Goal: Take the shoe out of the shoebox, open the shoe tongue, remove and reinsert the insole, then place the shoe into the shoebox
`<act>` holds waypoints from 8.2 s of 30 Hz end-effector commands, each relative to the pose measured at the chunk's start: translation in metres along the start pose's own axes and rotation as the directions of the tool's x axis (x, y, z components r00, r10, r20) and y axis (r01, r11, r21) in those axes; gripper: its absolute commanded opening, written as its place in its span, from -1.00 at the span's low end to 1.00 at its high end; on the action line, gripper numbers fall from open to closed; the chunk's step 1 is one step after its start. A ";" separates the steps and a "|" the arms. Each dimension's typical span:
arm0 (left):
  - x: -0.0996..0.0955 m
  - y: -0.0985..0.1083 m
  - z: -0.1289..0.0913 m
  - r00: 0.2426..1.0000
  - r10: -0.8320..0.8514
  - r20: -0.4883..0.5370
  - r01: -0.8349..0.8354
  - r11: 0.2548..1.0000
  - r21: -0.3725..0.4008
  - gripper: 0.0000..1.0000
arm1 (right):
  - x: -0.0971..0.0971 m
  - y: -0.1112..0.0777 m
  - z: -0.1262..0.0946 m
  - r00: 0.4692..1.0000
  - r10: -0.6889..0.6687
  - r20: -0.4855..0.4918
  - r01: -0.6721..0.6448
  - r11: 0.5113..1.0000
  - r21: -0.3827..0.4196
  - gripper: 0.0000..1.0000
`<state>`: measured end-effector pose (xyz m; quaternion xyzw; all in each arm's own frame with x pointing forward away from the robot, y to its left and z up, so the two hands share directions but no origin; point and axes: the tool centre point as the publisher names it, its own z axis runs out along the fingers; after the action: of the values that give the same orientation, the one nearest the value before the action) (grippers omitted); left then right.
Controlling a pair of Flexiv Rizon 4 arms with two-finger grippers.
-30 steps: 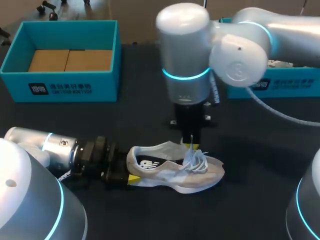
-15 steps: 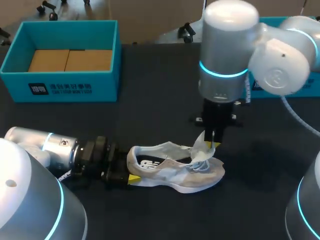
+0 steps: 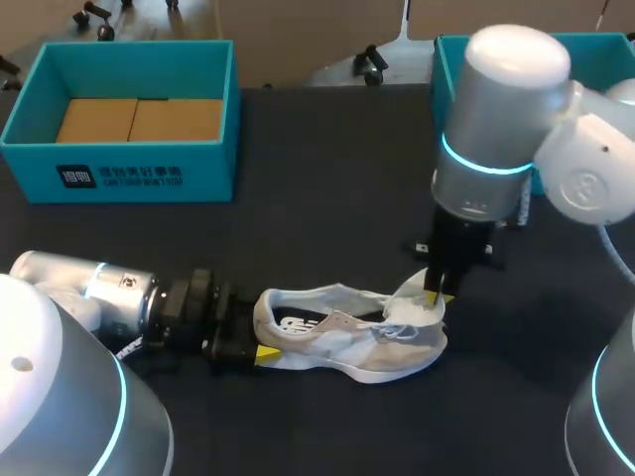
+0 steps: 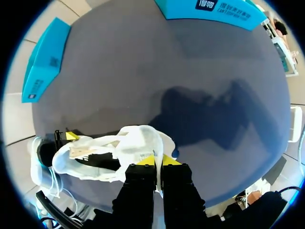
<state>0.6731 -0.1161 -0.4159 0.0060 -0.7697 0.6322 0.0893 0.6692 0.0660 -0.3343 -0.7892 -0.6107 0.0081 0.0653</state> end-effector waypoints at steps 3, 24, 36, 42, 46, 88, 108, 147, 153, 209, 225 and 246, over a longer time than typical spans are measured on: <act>0.002 0.002 -0.002 1.000 0.001 0.004 -0.001 1.000 0.000 -1.00 | -0.017 -0.001 0.008 0.992 0.010 -0.130 -0.007 1.000 0.021 -0.44; 0.002 0.002 -0.002 1.000 0.001 0.004 -0.001 1.000 0.000 -1.00 | 0.038 -0.027 -0.101 0.977 -0.102 0.188 0.127 0.984 -0.127 1.00; 0.002 0.002 -0.002 1.000 0.001 0.004 -0.001 1.000 0.000 -1.00 | 0.083 -0.012 -0.128 0.793 -0.508 0.336 0.557 0.828 -0.062 0.09; 0.002 0.002 -0.002 1.000 0.001 0.004 -0.001 1.000 0.000 -1.00 | 0.088 -0.011 -0.127 0.671 -0.641 0.373 0.684 0.729 0.024 -1.00; 0.002 0.002 -0.002 1.000 0.001 0.004 -0.001 1.000 0.000 -1.00 | 0.085 -0.021 -0.126 0.600 -0.717 0.356 0.759 0.651 0.031 -1.00; 0.002 0.002 -0.002 1.000 0.001 0.004 -0.001 1.000 0.000 -1.00 | 0.149 -0.041 -0.077 0.032 -0.961 0.274 0.996 0.053 0.070 -1.00; 0.002 0.002 -0.002 1.000 0.001 0.004 -0.001 1.000 0.000 -1.00 | 0.164 -0.038 -0.034 -0.051 -0.976 0.211 0.991 -0.024 0.129 -1.00; 0.002 0.002 -0.002 1.000 0.001 0.004 -0.001 1.000 0.000 -1.00 | 0.167 -0.041 0.004 -0.067 -0.975 0.214 0.995 -0.049 0.090 -1.00; 0.002 0.002 -0.002 1.000 0.001 0.004 -0.001 1.000 0.000 -1.00 | 0.168 -0.017 0.028 -0.114 -0.982 0.151 0.991 -0.102 0.085 -1.00; 0.002 0.002 -0.002 1.000 0.001 0.004 -0.001 1.000 0.000 -1.00 | 0.105 0.002 0.080 -0.017 -0.999 -0.031 0.999 -0.018 0.043 -0.28; 0.002 0.002 -0.002 1.000 0.001 0.004 -0.001 1.000 0.000 -1.00 | 0.107 -0.019 0.104 -0.013 -0.981 -0.192 0.999 -0.019 0.027 -0.58; 0.002 0.002 -0.002 1.000 0.001 0.004 -0.001 1.000 0.000 -1.00 | 0.095 -0.051 0.051 -0.021 -1.000 -0.002 0.985 -0.021 -0.174 -1.00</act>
<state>0.6700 -0.1118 -0.4174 0.0054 -0.7695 0.6324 0.0888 0.6538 0.1879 -0.3886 -0.1153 -0.9850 -0.1030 0.0773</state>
